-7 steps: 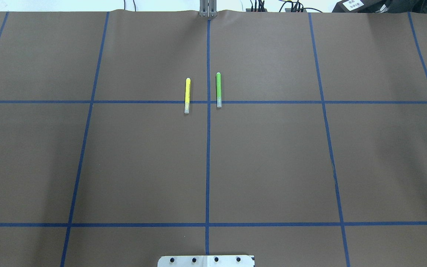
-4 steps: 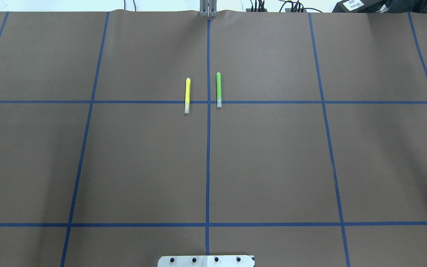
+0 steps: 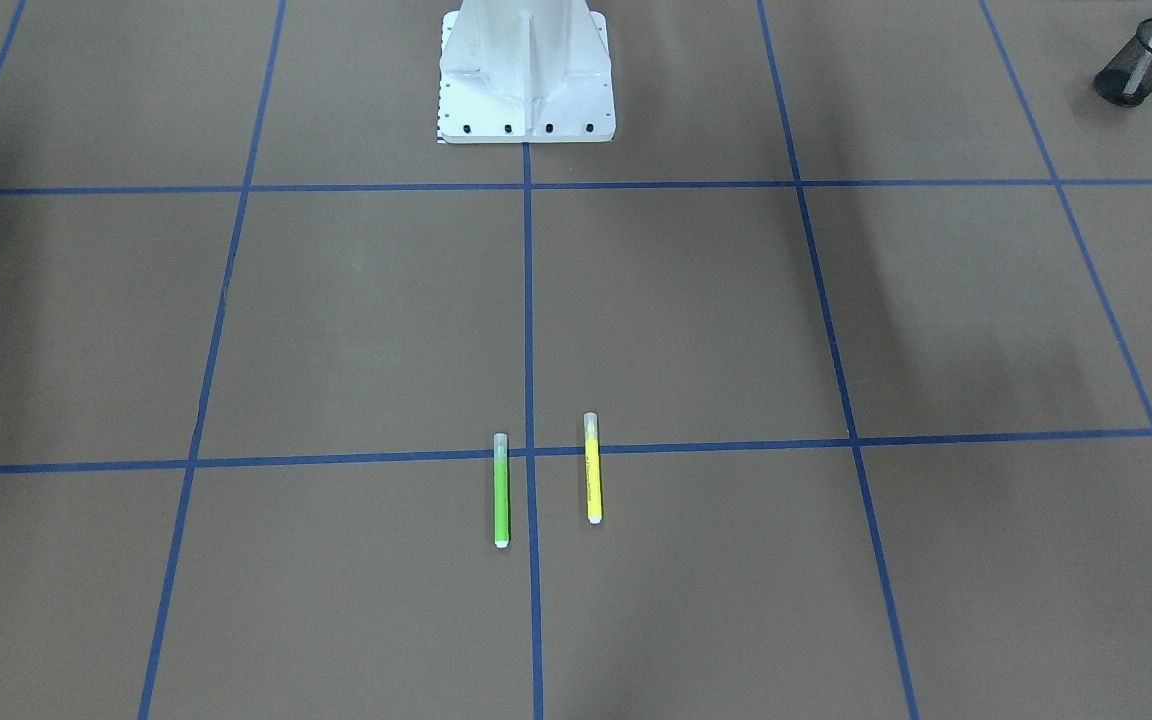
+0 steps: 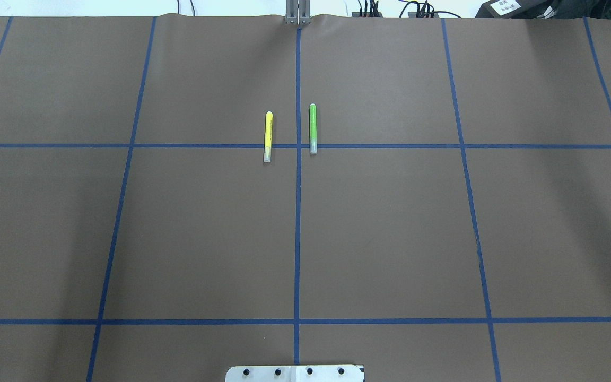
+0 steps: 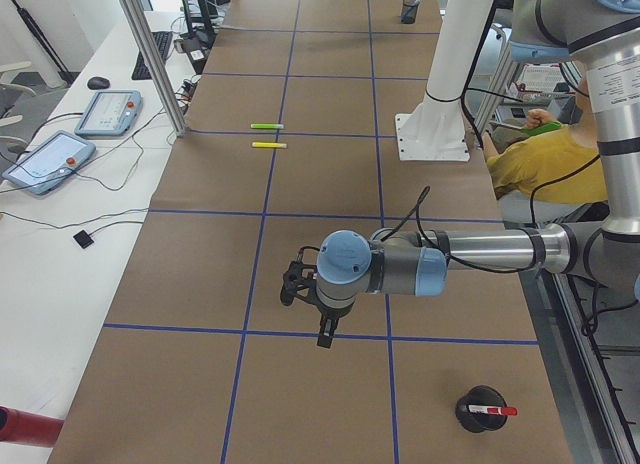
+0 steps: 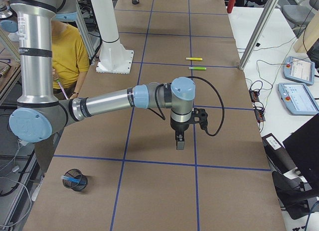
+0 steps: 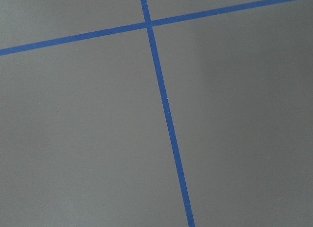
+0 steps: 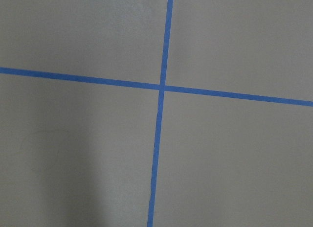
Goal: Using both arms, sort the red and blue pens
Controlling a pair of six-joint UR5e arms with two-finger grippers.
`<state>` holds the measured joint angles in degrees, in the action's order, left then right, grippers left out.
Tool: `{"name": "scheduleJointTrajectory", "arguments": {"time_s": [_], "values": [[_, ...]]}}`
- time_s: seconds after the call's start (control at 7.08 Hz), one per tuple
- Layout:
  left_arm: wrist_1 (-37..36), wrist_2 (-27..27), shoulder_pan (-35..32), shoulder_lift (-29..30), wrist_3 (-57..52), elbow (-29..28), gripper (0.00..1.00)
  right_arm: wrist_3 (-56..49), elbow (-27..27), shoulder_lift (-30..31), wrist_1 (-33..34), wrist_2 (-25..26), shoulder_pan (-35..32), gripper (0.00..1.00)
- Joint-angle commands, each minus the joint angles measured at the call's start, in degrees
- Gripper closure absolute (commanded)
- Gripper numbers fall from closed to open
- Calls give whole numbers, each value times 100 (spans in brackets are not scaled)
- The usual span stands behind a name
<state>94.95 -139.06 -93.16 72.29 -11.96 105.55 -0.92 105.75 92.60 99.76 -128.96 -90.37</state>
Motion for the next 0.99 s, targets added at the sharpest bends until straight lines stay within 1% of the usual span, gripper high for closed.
{"name": "scheduleJointTrajectory", "arguments": {"time_s": [0.0, 0.14, 0.28, 0.42, 0.57, 0.85], "values": [[-3, 2, 0, 5, 1, 1, 0, 257, -65, 510, -683, -182, -139, 1], [-11, 2, 0, 5, 1, 1, 0, 642, -72, 922, -1425, -182, -139, 1], [-46, 10, 0, 13, 1, 1, 0, 1307, -90, 1283, -2285, -165, -131, 1], [-90, 45, 0, 118, 10, -8, 0, 1374, -151, 1374, -2581, -208, -139, 1], [-212, 63, 0, 171, 27, -25, 0, 1349, -160, 1409, -2567, -217, -131, 1], [-799, 81, 0, 373, -8, 10, 0, 1296, -195, 1410, -2453, -209, 0, 0]]}}
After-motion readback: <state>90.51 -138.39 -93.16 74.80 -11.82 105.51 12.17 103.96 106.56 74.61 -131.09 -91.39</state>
